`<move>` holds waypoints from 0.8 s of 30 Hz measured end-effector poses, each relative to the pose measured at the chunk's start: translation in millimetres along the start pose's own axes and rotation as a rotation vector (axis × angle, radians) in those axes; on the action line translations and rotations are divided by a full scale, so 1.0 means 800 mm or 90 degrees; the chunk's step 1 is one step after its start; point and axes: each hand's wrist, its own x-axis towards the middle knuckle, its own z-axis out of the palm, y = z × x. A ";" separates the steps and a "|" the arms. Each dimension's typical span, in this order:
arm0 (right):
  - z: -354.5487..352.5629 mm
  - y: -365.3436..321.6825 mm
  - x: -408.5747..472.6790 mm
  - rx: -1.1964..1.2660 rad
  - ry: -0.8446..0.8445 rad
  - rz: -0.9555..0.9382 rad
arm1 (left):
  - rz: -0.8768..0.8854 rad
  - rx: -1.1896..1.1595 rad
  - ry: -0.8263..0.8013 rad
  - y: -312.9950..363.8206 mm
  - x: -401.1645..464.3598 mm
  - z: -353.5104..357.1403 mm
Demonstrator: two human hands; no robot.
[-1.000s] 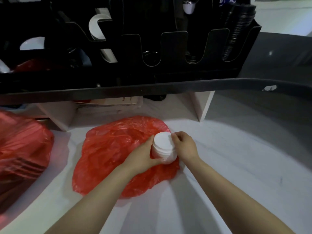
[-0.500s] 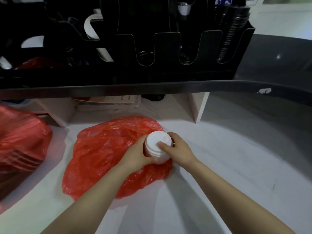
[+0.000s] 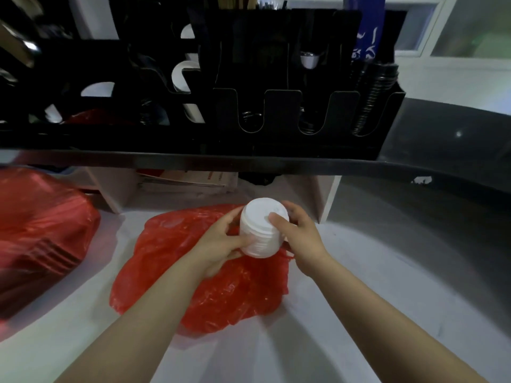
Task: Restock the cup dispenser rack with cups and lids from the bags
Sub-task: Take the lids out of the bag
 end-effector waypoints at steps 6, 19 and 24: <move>0.031 -0.036 0.002 -0.015 -0.060 -0.054 | 0.003 -0.152 0.017 0.029 -0.014 -0.029; 0.240 -0.108 0.003 -0.203 -0.150 -0.285 | 0.100 -0.101 0.179 0.106 -0.050 -0.199; 0.322 -0.126 0.015 -0.305 -0.172 -0.398 | 0.179 -0.099 0.180 0.139 -0.066 -0.294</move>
